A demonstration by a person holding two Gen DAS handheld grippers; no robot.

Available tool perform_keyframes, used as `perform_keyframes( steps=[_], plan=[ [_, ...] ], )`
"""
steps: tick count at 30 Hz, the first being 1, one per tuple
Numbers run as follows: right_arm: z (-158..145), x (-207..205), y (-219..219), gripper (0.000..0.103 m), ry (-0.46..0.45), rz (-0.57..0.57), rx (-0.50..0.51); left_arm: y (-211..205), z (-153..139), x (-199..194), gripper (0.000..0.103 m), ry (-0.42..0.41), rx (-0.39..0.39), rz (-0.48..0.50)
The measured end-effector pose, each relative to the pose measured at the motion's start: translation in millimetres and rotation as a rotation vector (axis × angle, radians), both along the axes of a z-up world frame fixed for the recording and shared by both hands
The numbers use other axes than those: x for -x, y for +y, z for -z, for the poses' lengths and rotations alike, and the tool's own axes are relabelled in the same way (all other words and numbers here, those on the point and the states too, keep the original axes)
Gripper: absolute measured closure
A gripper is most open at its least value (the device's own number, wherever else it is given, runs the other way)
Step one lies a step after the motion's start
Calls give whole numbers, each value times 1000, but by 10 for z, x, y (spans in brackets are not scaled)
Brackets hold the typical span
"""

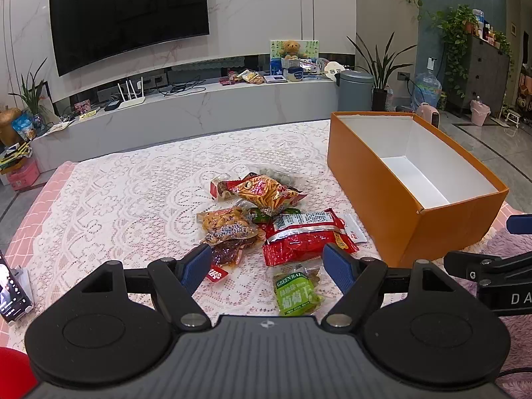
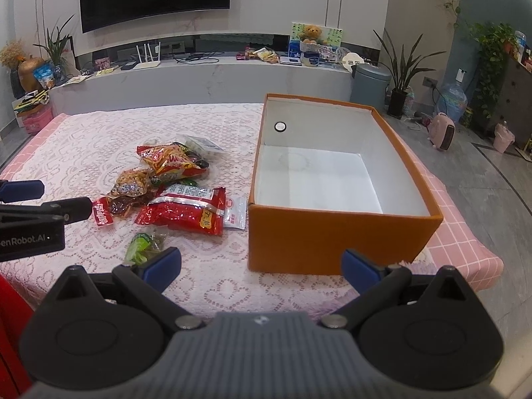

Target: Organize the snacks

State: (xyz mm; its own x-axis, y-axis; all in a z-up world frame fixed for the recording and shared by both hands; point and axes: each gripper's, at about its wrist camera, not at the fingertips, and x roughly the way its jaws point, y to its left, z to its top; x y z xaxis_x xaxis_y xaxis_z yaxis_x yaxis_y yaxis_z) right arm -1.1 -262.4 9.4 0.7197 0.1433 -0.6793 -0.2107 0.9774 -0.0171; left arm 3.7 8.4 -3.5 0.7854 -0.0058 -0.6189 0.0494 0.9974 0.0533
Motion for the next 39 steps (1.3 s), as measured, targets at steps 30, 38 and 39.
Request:
perform_keyframes(
  steps=[30,38,39],
  plan=[
    [-6,38,-11,3,1,9,11,-14,-23,68,13,-10,8,-6],
    [-19,55,-4,3,3,8,15,-7,-21,63,14,-9,9,-5],
    [-20,58,-1,3,2,7,16,-12,-22,68,14,-9,10,-5]
  ],
)
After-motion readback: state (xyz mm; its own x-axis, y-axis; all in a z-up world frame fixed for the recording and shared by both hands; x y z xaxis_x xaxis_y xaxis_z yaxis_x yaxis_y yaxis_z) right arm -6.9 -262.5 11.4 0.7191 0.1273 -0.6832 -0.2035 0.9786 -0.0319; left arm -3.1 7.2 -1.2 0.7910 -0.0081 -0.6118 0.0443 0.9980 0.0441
